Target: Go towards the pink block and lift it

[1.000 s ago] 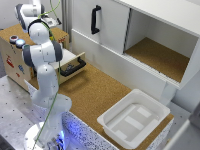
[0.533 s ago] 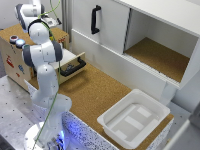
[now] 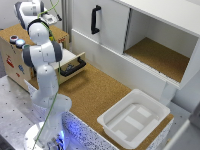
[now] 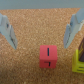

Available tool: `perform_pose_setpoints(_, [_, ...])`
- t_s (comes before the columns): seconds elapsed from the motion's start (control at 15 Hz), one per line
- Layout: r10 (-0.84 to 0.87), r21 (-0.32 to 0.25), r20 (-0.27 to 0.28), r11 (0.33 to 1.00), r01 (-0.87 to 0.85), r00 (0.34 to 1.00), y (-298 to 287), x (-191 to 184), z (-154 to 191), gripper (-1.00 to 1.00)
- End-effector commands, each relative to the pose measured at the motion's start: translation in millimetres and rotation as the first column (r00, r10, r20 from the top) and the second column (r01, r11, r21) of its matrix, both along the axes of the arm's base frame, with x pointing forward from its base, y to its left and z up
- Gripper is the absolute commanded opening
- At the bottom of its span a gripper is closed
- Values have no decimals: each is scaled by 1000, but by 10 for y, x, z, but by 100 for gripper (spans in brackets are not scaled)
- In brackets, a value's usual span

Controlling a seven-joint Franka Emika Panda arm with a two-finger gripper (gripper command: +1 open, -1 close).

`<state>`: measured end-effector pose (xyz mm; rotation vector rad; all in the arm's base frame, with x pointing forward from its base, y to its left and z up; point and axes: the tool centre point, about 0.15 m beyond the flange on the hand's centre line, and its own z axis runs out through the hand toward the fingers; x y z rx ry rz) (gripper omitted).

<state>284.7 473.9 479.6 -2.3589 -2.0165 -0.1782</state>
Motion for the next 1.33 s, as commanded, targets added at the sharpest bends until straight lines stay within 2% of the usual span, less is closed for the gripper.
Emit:
perform_pose_setpoints(0.0, [26, -82, -46, 996, -30, 999, 118, 63, -211, 100])
perform_pose_setpoints(0.53, [8, -128, -77, 992, -17, 997, 27, 67, -459, 100])
perform_pose_setpoints(0.6, [12, -125, -78, 992, -22, 997, 33, 59, -471, -100])
perform_pose_setpoints(0.8, [18, -113, -96, 993, -28, 995, 59, 31, -524, -100])
perform_pose_setpoints(1.27, [11, -120, -90, 993, -22, 996, 60, 21, -524, -100])
